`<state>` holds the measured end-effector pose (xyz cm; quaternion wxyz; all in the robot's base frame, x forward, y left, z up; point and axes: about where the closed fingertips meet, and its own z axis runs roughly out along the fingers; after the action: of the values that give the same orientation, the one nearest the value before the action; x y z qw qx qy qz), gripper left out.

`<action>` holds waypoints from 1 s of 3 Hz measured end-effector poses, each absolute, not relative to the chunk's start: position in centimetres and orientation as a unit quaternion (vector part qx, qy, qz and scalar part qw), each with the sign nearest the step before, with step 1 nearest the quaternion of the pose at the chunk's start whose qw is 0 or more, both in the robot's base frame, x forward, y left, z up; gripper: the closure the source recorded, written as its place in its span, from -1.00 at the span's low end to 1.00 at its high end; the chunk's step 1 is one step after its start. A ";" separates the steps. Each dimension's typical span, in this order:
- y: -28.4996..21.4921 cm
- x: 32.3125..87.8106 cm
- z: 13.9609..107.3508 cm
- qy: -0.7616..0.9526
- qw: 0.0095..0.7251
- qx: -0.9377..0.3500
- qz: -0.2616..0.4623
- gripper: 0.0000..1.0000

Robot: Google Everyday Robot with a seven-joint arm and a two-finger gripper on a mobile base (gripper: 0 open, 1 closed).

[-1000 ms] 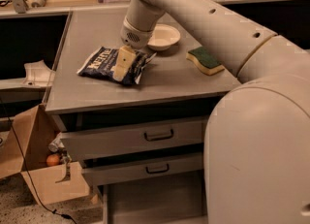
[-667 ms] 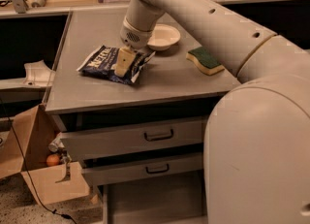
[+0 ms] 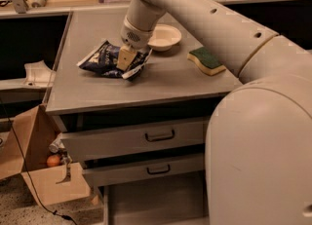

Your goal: Place blue chip bag into bottom drawer

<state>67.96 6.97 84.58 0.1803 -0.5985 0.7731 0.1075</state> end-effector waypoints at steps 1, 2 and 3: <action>6.8 67.4 85.1 0.769 0.188 -0.600 0.115 1.00; 6.3 66.7 86.2 0.764 0.199 -0.602 0.120 1.00; 5.5 65.6 87.8 0.757 0.214 -0.604 0.123 1.00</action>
Offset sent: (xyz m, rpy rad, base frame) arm -0.0206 -0.0155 0.0359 0.0719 -0.0416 0.0213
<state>65.60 5.46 87.79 0.2137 -0.6045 0.7574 0.1234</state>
